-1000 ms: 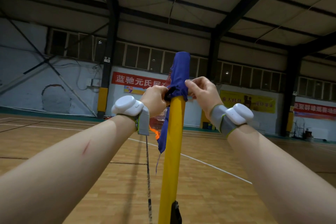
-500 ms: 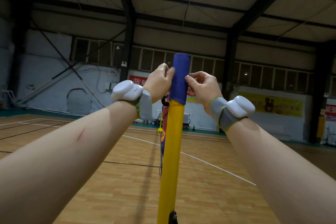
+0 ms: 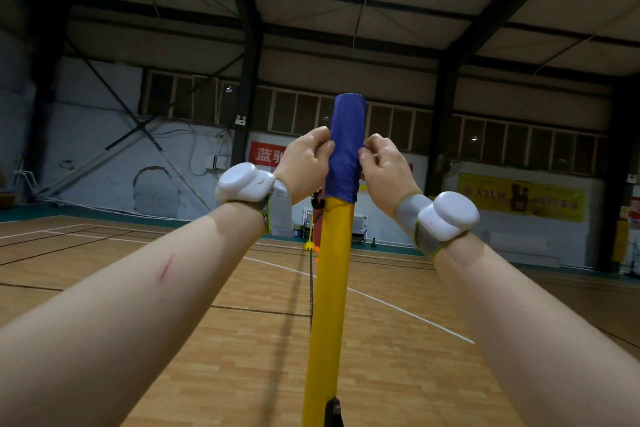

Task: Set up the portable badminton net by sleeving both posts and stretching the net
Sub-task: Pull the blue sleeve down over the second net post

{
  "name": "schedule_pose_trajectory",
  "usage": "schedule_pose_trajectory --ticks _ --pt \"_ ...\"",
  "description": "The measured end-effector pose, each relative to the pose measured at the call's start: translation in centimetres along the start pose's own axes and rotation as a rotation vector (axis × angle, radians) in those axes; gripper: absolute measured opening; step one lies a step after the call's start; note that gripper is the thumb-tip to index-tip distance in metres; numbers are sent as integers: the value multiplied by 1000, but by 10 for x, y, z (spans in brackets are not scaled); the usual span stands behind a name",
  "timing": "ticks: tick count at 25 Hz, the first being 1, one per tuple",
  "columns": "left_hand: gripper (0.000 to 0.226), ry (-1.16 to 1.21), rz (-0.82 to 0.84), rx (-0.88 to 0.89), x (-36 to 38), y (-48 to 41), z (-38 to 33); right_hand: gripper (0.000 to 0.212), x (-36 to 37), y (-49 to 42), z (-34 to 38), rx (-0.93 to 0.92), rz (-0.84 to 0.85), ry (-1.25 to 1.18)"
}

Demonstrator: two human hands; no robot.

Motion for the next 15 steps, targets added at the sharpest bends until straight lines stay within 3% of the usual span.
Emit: schedule_pose_trajectory --ticks 10,15 --pt "25 83 74 -121 18 39 29 13 12 35 -18 62 118 -58" --pt "18 -17 320 -182 4 24 22 19 -3 11 -10 84 41 -55"
Point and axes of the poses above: each hand's wrist, its own y-axis away from the middle knuckle, its own x-axis out of the palm, z = x × y, the point moved 6 cm from there along -y, towards the middle knuckle, and after that the axes turned 1 degree about z, right-handed, at the moved point
